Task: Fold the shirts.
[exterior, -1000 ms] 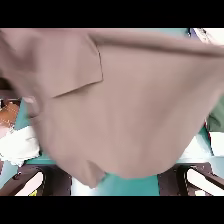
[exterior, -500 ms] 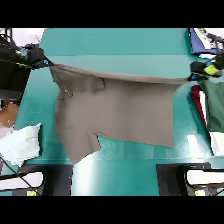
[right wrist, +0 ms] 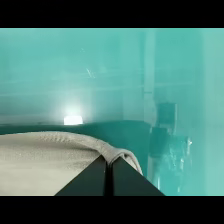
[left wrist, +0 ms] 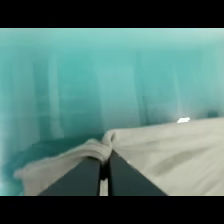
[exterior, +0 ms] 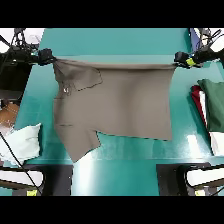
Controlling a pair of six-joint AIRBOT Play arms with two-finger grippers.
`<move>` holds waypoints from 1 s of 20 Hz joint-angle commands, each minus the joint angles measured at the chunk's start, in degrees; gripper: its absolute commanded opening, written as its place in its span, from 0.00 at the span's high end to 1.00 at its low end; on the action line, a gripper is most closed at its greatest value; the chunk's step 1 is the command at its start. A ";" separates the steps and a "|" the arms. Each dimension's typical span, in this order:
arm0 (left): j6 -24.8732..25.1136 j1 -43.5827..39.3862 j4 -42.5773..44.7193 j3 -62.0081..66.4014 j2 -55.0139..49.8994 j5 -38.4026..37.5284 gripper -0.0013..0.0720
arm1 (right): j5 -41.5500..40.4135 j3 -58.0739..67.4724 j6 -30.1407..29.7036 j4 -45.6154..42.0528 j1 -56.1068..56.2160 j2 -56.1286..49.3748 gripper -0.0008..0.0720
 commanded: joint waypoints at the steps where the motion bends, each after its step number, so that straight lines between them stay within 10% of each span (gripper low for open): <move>1: 1.88 0.11 5.33 0.09 -0.66 -6.14 0.95 | 3.93 -0.07 0.28 -2.27 1.44 -0.22 0.97; 6: 1.88 0.11 20.11 -0.22 -0.68 -21.24 0.94 | 14.93 -3.63 0.33 -8.02 7.19 -0.20 0.97; 17: -0.33 0.09 22.05 -11.87 -0.72 -23.71 0.94 | 10.93 -16.06 0.57 -4.31 11.32 -0.20 0.96; 20: -1.27 0.09 22.12 -11.93 -0.72 -25.62 0.93 | 11.43 -15.72 0.52 -2.95 11.37 0.15 0.44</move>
